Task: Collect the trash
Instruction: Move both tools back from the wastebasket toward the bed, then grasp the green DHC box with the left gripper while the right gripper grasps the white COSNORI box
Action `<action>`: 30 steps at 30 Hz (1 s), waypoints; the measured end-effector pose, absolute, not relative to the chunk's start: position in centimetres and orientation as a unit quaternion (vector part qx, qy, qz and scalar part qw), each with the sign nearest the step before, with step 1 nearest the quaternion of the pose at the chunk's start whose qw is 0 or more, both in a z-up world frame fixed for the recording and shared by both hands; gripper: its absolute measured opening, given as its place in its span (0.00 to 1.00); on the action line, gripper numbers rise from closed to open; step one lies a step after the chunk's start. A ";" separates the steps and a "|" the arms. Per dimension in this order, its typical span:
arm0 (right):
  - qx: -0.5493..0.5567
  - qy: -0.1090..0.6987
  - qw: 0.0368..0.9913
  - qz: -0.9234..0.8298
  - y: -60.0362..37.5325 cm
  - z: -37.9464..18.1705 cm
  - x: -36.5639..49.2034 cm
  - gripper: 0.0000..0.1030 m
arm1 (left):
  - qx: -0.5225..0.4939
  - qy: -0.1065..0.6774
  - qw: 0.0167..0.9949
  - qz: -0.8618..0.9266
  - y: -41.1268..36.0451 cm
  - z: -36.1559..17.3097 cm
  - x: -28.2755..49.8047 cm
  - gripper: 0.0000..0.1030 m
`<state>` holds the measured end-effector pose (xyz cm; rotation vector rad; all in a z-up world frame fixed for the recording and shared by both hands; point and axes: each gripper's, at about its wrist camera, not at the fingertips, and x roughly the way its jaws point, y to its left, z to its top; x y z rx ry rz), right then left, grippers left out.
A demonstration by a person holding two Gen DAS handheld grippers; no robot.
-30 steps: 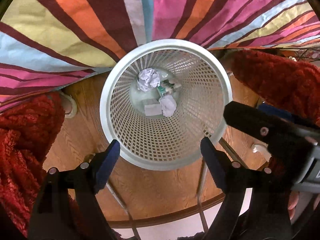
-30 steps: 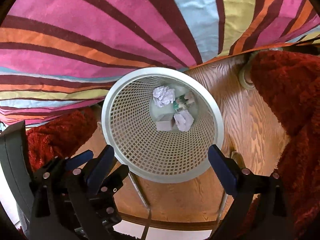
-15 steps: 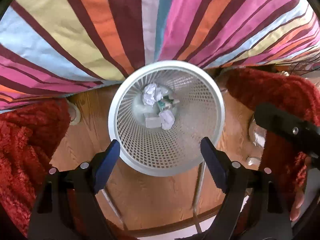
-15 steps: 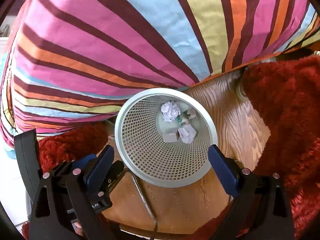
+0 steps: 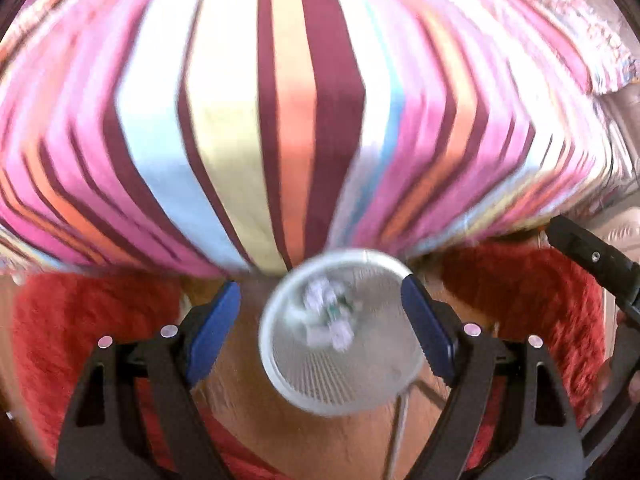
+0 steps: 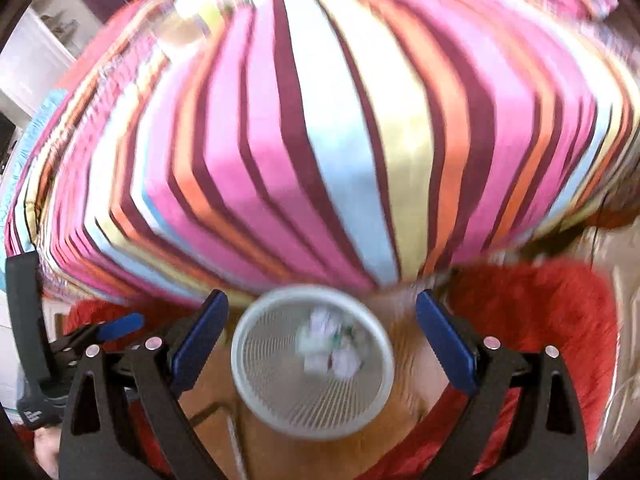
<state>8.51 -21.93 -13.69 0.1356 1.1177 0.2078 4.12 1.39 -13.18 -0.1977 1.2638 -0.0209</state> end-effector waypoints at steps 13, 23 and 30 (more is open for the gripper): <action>0.076 0.395 0.906 0.131 -21.6 -6.4 15.9 0.88 | -0.108 0.461 0.881 0.024 3.9 -4.6 14.1 0.78; 0.071 0.353 0.922 0.142 -18.7 -2.5 24.8 0.88 | -0.115 0.441 0.890 0.021 3.5 -3.6 22.6 0.78; 0.042 0.362 0.919 0.153 -16.4 -2.2 29.6 0.88 | -0.137 0.446 0.885 0.018 3.7 -4.9 26.7 0.78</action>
